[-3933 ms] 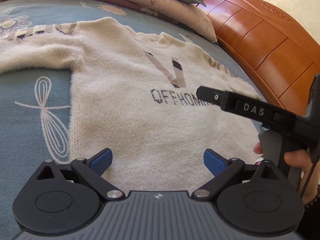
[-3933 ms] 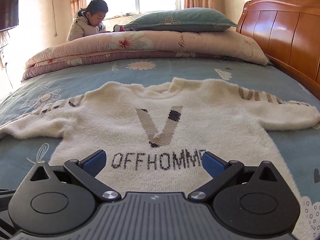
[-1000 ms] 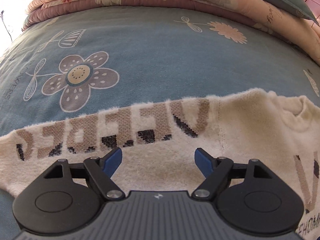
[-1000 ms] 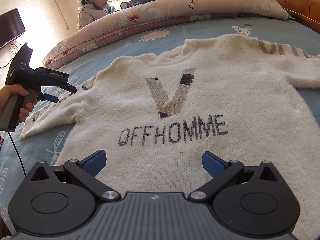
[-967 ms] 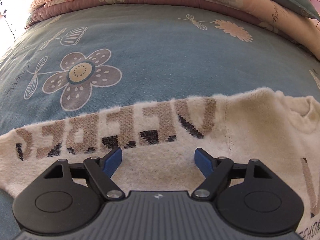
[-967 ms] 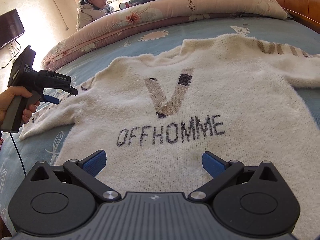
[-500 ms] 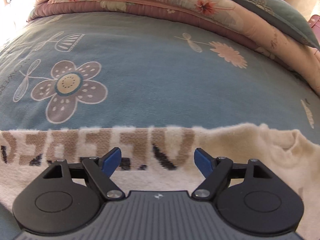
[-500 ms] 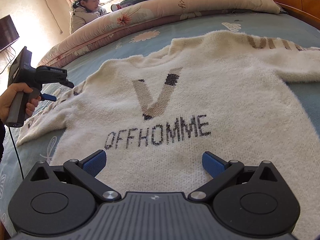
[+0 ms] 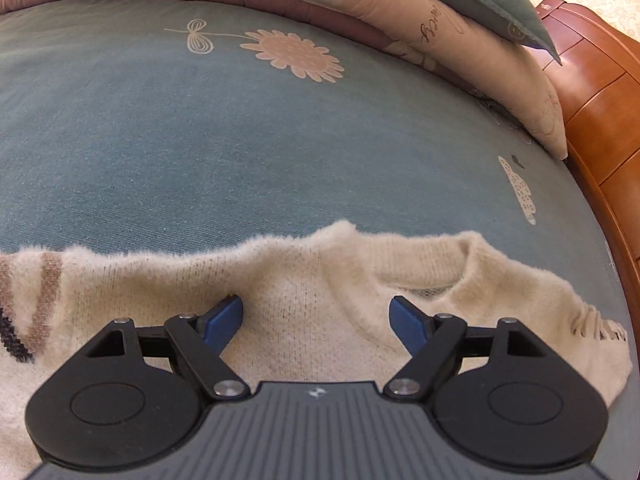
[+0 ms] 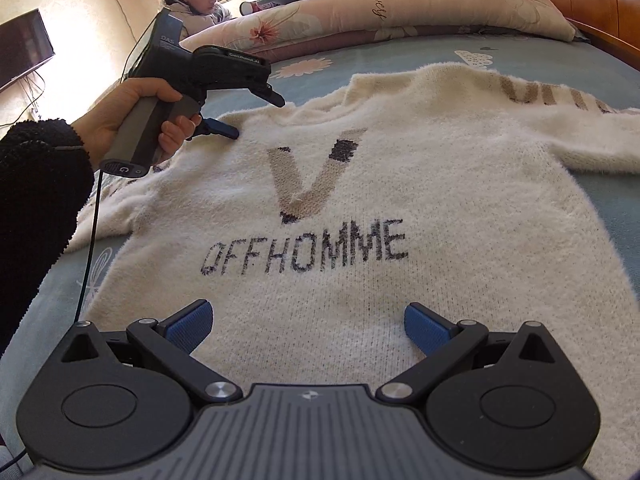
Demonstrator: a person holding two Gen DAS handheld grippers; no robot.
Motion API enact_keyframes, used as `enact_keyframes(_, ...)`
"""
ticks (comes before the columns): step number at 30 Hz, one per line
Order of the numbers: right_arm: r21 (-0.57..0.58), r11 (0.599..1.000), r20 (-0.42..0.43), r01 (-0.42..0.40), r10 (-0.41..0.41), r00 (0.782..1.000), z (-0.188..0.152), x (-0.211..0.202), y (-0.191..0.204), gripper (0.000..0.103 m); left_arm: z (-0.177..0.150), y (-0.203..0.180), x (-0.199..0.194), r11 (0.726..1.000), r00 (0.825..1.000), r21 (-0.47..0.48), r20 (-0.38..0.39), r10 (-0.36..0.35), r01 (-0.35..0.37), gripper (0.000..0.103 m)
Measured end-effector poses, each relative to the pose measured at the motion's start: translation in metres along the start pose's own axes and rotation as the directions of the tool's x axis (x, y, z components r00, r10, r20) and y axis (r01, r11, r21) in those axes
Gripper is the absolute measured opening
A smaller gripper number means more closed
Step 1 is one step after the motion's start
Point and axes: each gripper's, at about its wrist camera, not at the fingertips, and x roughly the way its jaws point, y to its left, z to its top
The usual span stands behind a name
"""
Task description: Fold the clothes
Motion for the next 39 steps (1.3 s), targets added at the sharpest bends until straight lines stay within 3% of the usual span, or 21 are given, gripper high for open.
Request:
enact_keyframes(5, -0.002, 1.000, -0.005, -0.002, 0.002, 1.000, 0.000, -0.001, -0.001, 0.103, 0.010, -0.016, 0.015, 0.997, 0.996, 0.051, 0.065, 0.054, -0.057, 0.091)
enact_keyframes(8, -0.005, 1.000, -0.008, 0.005, -0.005, 1.000, 0.001, -0.001, 0.000, 0.103, 0.013, -0.032, 0.016, 0.988, 0.990, 0.088, 0.065, 0.122, -0.128, 0.091)
enact_keyframes(13, -0.003, 1.000, -0.006, 0.006, -0.006, 1.000, 0.000, -0.003, -0.001, 0.103, 0.003, -0.035, -0.019, 0.997, 0.997, 0.079, 0.083, 0.005, -0.011, 0.091)
enact_keyframes(16, 0.000, 1.000, -0.005, 0.004, -0.004, 1.000, -0.001, -0.003, -0.003, 0.103, -0.003, -0.042, -0.018, 0.994, 0.998, 0.102, 0.036, -0.053, 0.049, 0.091)
enact_keyframes(22, -0.002, 1.000, -0.009, 0.008, -0.008, 1.000, 0.000, -0.002, -0.002, 0.103, -0.002, -0.048, 0.025, 0.994, 1.000, 0.109, 0.016, 0.024, -0.026, 0.091)
enact_keyframes(27, 0.016, 1.000, -0.011, 0.010, -0.010, 1.000, 0.004, -0.004, -0.003, 0.103, 0.011, -0.052, 0.010, 0.994, 0.999, 0.103, -0.006, 0.048, -0.047, 0.091)
enact_keyframes(32, 0.025, 1.000, 0.003, 0.001, -0.001, 1.000, 0.006, -0.010, -0.002, 0.103, 0.013, -0.031, -0.040, 0.987, 1.000, 0.160, 0.017, 0.010, -0.013, 0.092)
enact_keyframes(39, 0.040, 0.999, 0.001, 0.017, -0.017, 1.000, 0.005, -0.010, -0.004, 0.103, 0.008, 0.025, -0.024, 0.998, 0.998, 0.014, -0.014, 0.055, -0.055, 0.092)
